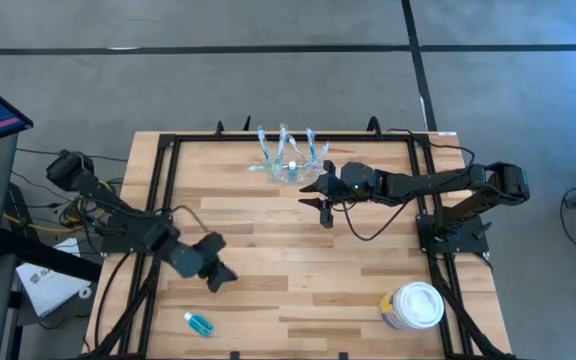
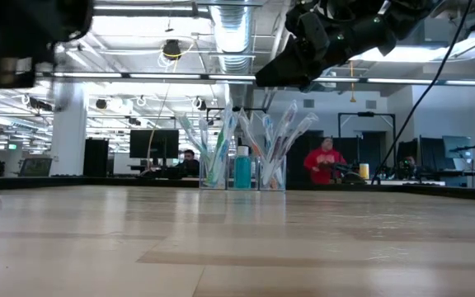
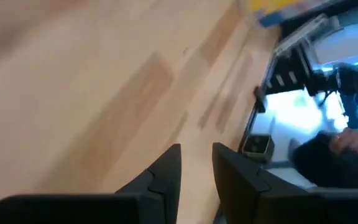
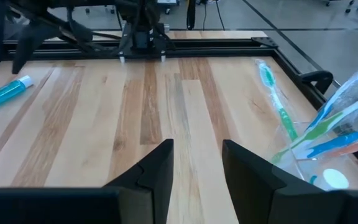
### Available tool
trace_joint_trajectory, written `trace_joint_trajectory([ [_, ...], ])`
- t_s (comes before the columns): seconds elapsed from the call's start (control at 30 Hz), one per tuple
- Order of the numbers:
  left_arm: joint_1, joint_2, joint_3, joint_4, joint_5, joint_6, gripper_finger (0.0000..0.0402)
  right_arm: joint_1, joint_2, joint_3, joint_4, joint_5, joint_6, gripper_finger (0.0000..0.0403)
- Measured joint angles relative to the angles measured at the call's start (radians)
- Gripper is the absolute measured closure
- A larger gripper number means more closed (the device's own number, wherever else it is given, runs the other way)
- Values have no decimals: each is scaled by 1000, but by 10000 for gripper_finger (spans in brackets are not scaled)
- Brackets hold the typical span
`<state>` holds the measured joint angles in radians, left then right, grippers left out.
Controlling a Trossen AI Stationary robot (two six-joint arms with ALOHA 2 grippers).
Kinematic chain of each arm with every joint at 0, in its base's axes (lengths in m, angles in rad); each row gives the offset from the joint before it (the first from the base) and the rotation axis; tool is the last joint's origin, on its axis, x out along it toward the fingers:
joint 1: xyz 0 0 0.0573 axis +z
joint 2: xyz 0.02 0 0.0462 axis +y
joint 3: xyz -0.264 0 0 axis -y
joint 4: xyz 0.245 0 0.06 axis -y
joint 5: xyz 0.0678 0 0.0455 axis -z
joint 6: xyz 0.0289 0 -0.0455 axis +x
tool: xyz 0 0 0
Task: Pick & Place toothbrushing station
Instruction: Put the blue mouthwash into the transparent organizer
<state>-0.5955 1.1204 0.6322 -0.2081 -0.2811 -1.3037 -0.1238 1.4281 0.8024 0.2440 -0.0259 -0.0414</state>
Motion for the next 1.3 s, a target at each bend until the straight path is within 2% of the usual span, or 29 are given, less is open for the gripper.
trace_joint_trajectory([
  [0.1,-68,1,-36,-3,2,-181,316,7,0,0,-3,0,0,275],
  [0.2,-129,1,-63,-3,10,-272,316,12,0,0,-4,0,-1,275],
  [0.33,-176,1,-69,18,44,-306,316,13,0,0,-4,0,-3,275],
  [0.57,-184,23,-73,10,141,-318,316,12,0,0,-4,0,-11,275],
  [0.67,-189,43,-73,14,182,-300,316,12,0,0,-4,0,-14,275],
  [0.93,-239,52,-98,8,176,-226,316,12,0,0,-4,0,-13,275],
  [1.17,-293,51,-98,33,-16,47,316,12,0,0,-4,0,-11,275],
  [1.3,-325,51,-98,32,-34,89,316,12,0,0,-4,0,-11,275],
])
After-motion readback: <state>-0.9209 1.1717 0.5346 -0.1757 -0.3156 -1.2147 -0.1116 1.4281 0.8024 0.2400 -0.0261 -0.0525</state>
